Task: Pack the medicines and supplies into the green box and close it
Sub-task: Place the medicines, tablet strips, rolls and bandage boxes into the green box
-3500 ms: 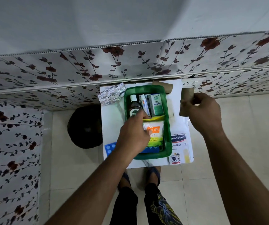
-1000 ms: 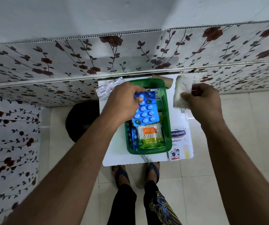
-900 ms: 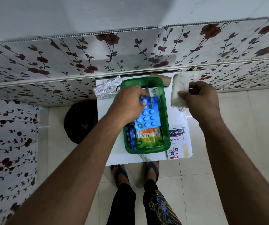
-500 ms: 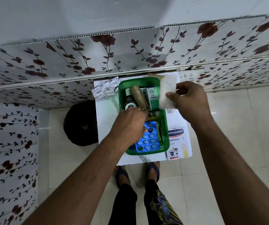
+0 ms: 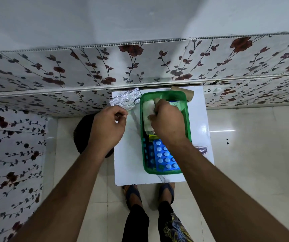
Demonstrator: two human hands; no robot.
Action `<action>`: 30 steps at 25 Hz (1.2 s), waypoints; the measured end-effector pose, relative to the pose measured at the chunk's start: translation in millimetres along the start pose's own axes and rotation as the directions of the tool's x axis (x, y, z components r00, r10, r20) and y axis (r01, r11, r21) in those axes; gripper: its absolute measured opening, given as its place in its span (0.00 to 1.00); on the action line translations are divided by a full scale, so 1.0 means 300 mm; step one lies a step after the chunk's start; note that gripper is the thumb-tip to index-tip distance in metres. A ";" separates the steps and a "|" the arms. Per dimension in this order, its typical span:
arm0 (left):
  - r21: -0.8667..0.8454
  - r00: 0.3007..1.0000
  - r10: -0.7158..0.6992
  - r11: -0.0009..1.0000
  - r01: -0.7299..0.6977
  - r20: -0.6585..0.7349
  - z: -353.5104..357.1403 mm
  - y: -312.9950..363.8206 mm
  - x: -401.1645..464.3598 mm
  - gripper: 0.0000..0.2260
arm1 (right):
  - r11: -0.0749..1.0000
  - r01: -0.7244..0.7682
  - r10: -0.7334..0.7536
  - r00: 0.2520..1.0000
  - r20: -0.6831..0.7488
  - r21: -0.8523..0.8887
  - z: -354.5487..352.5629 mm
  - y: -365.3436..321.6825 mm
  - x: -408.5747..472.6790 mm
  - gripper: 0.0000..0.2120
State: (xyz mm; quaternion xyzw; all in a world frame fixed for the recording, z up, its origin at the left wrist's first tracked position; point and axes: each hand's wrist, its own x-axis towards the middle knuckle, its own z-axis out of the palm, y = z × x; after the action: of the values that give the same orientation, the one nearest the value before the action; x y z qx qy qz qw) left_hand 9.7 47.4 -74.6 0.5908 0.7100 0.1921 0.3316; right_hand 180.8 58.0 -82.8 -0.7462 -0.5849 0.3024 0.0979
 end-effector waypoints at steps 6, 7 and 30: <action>-0.009 0.999 0.013 1.000 -0.013 -0.030 0.029 -0.034 0.096 0.07 | 0.999 0.046 -0.047 0.968 -0.246 -0.008 -0.142 0.030 0.006 0.09; 0.035 0.999 0.029 0.999 -0.027 -0.041 0.041 -0.050 0.132 0.09 | 0.998 -0.010 0.029 0.945 -0.325 0.060 -0.200 0.069 0.040 0.10; 0.073 0.983 -0.162 0.983 0.168 -0.084 -0.045 0.021 0.167 0.14 | 0.967 -0.082 0.076 0.997 -0.032 -0.239 -0.244 0.283 0.216 0.23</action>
State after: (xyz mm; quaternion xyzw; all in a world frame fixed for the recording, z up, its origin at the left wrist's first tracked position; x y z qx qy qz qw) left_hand 0.8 98.7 -73.1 0.5348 0.7760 0.1581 0.2947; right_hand 299.8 108.3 -88.6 -0.7787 -0.5858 0.2246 0.0012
